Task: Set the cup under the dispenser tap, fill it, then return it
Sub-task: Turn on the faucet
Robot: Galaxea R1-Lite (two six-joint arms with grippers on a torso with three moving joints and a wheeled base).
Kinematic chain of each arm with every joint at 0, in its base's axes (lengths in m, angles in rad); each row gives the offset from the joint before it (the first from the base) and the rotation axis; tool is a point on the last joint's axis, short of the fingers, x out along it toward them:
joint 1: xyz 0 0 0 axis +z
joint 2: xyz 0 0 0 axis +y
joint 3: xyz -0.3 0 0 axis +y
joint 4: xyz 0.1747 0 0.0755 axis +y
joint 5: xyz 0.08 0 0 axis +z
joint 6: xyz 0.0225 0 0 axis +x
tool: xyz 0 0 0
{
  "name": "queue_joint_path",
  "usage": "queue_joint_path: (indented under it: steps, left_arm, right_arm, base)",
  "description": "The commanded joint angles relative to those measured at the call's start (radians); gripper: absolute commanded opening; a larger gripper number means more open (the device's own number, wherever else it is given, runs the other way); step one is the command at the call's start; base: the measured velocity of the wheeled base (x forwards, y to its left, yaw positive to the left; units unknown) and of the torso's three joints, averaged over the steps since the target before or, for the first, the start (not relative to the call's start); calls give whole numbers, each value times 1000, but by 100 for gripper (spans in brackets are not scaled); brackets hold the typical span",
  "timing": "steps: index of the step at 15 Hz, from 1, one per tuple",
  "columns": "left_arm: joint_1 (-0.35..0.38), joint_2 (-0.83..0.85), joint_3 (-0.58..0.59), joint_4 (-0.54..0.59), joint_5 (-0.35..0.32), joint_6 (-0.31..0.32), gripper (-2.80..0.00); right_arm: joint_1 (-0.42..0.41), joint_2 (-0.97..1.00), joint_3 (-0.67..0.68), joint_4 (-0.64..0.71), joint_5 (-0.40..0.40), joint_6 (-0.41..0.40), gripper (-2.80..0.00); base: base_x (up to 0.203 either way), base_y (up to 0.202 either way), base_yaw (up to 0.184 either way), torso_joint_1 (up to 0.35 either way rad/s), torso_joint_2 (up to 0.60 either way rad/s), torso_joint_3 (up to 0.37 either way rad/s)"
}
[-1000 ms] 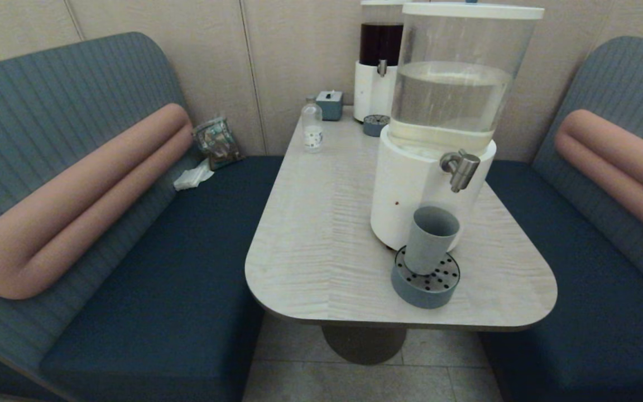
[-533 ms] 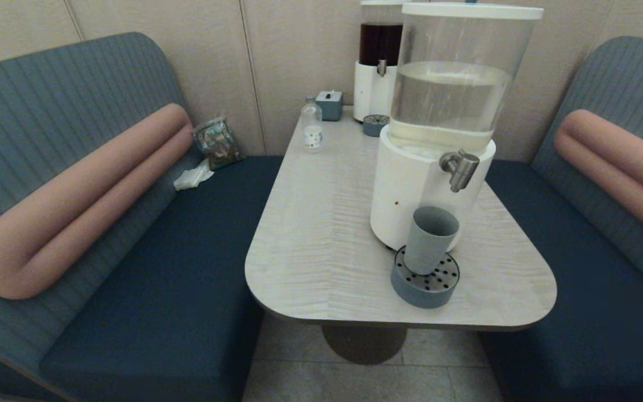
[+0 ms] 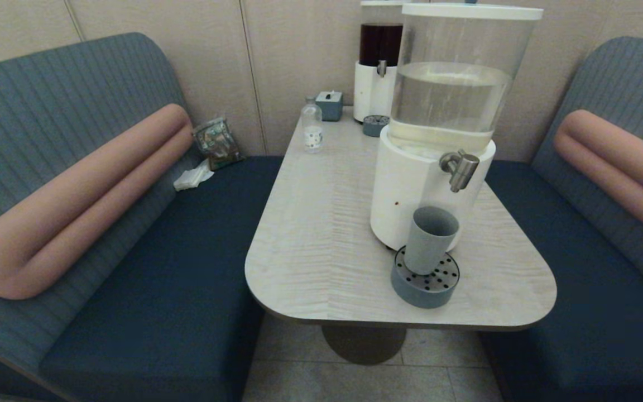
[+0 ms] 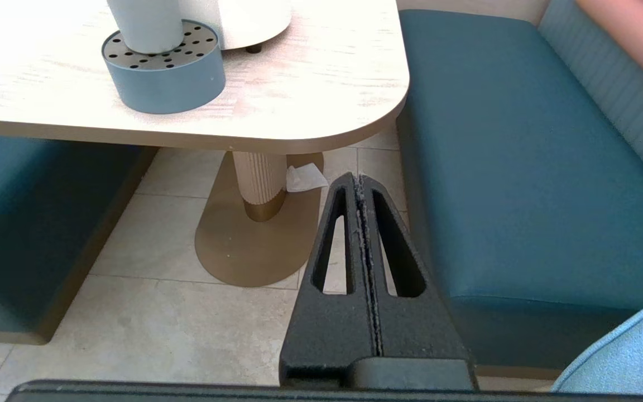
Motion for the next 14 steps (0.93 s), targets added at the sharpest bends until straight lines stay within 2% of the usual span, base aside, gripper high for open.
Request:
queue_joint_path:
  steps: [1,3,8,12,14]
  left_arm:
    - [-6,-15,6,-2,-3,-12,-280]
    - [-26,-42,26,25,-47,-17,-280]
    - [-40,-217,43,308,-147,-48,-280]
    - [-40,-257,92,355,-193,-102,-280]
    - [-40,-257,127,354,-194,-134,-280]
  right_arm:
    - [0,0,0,0,0,0,-280]
    - [0,0,0,0,0,0,-280]
    - [0,0,0,0,0,0,-280]
    - [0,0,0,0,0,0,-280]
    - [0,0,0,0,0,0,-280]
  base:
    - [0,0,0,0,0,0]
    - [0,0,0,0,0,0]
    - [0,0,0,0,0,0]
    - [0,0,0,0,0,0]
    - [0,0,0,0,0,0]
